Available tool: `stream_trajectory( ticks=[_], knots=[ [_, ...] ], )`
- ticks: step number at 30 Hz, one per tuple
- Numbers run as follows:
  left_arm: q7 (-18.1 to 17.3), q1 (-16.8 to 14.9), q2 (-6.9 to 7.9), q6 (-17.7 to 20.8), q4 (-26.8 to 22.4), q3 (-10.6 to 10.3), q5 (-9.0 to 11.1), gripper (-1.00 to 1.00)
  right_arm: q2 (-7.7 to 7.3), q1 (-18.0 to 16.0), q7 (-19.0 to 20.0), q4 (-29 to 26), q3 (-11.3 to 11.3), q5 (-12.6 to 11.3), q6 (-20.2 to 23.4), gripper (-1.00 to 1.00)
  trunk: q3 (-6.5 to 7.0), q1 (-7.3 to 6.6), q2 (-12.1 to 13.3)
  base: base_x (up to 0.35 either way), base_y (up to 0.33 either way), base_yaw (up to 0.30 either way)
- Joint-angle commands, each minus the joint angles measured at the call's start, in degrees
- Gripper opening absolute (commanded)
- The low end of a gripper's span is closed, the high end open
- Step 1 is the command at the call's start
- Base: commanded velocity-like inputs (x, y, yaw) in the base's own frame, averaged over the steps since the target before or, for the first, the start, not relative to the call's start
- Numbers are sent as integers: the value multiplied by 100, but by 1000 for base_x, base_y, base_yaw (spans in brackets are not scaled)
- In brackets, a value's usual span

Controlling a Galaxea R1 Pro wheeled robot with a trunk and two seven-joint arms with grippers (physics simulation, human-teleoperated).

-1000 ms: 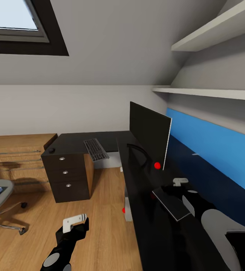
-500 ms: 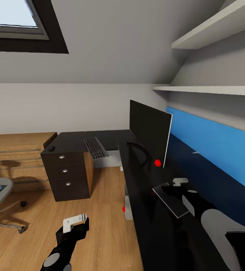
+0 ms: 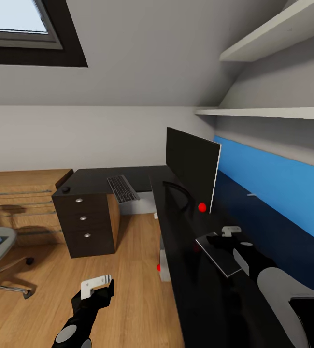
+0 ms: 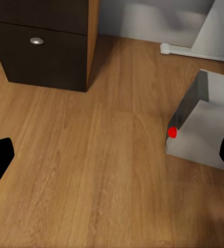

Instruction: In the bedroom, organize the workspace by keeping the computer under the desk, ensuring the monitor is on the desk, placing the keyboard on the desk next to the monitor, placing the mouse on the desk next to the keyboard, moving the folder from the swivel chair onto the desk next to the mouse, stacking the notebook on top of the folder with the pen on top of the notebook, and positioning the swivel chair next to the desk.

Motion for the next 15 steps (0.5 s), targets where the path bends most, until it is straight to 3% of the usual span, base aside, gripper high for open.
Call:
stream_trajectory(
  ticks=[1, 6, 15],
  knots=[
    [46, -2, 0, 15, -9, -7, 59, 100, -7, 3, -5, 135, 64, -26, 31, 100, -24, 23, -43, 0, 0, 0],
    [46, -2, -2, 13, -9, -7, 59, 100, -7, 3, -36, 129, 63, -28, 29, 100, -114, 133, -244, 0, 0, 0],
    [43, -2, 0, 27, -4, -2, 59, 100, -6, 3, -45, 118, 63, -28, 28, 100, -114, 133, -244, 0, 0, 0]
  ],
)
